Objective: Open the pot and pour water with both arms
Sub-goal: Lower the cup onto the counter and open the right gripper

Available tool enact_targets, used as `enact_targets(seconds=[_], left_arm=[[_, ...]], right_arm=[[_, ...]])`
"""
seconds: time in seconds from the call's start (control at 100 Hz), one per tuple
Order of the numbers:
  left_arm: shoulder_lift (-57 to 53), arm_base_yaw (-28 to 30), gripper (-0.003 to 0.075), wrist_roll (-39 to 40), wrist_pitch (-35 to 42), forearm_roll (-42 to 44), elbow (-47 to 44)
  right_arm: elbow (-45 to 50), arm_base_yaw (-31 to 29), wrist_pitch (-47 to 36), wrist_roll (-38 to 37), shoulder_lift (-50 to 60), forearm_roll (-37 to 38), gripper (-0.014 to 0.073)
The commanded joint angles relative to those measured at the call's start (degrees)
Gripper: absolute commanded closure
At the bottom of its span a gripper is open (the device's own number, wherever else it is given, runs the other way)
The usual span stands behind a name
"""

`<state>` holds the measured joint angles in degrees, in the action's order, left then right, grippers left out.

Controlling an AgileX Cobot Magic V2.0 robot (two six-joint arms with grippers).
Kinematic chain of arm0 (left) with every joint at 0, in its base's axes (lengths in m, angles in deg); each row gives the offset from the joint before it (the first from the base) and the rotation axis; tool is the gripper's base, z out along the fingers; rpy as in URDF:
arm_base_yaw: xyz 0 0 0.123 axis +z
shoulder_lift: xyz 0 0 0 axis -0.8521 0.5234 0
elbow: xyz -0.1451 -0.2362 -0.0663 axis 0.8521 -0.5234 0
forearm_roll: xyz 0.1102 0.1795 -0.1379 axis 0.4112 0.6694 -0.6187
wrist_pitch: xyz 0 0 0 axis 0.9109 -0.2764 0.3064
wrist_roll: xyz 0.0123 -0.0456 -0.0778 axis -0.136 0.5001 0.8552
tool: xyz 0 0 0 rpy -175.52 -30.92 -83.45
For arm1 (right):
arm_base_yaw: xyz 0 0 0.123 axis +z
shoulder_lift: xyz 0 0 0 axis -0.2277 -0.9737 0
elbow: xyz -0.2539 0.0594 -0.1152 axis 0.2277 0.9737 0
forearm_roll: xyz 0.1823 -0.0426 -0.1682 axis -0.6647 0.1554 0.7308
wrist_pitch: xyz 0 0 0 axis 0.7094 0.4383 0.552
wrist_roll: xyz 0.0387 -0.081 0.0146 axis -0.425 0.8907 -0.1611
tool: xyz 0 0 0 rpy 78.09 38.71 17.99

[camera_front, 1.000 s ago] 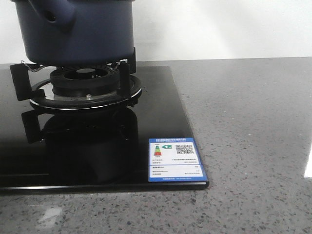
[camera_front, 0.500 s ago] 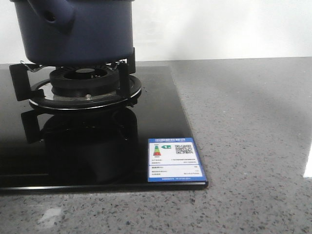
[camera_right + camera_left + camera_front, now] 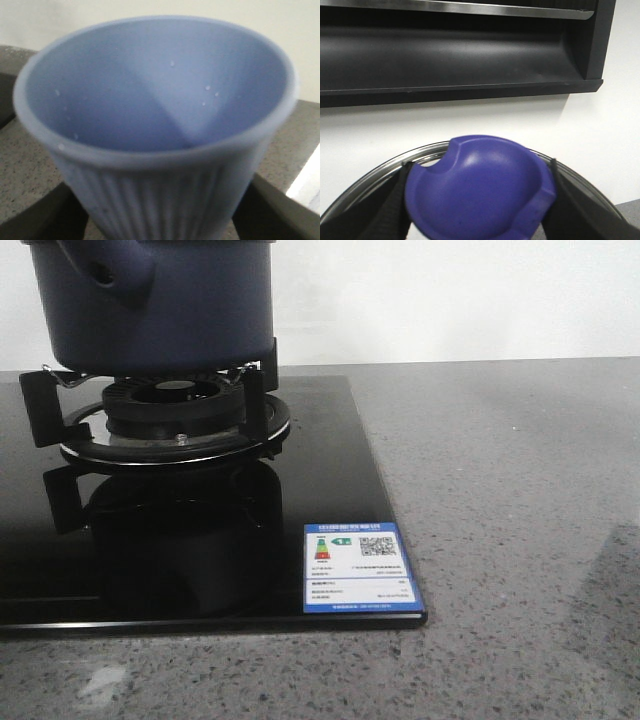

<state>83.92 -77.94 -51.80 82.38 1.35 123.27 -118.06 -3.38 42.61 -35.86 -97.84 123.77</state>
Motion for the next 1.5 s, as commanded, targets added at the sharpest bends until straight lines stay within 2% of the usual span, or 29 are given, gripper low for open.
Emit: enact_targets(seconds=[0.0, 0.19, 0.43, 1.15, 1.23, 1.4, 1.49], left_arm=[[-1.64, 0.17, 0.038, 0.08, 6.22, 0.23, 2.5], [-1.64, 0.17, 0.038, 0.08, 6.22, 0.23, 2.5], [-1.64, 0.17, 0.038, 0.08, 6.22, 0.23, 2.5], [-1.64, 0.17, 0.038, 0.08, 6.22, 0.23, 2.5], [-1.64, 0.17, 0.038, 0.08, 6.22, 0.23, 2.5], [-1.64, 0.17, 0.038, 0.08, 6.22, 0.23, 2.5], [-1.64, 0.17, 0.038, 0.08, 6.22, 0.23, 2.5]], right_arm=[[-0.61, -0.57, -6.41, 5.26, -1.78, -5.33, 0.0274], [-0.61, -0.57, -13.77, 10.88, -8.35, -9.39, 0.0274], [-0.61, -0.57, -16.88, 16.22, -15.12, -12.78, 0.0274], [-0.61, -0.57, -18.07, 17.22, -20.01, -13.52, 0.0272], [-0.61, -0.57, -18.07, 17.22, -20.01, -13.58, 0.0226], [-0.61, -0.57, -18.07, 12.72, -19.65, -13.58, -0.006], [-0.61, -0.57, -17.65, 10.35, -18.6, -12.35, -0.0063]])
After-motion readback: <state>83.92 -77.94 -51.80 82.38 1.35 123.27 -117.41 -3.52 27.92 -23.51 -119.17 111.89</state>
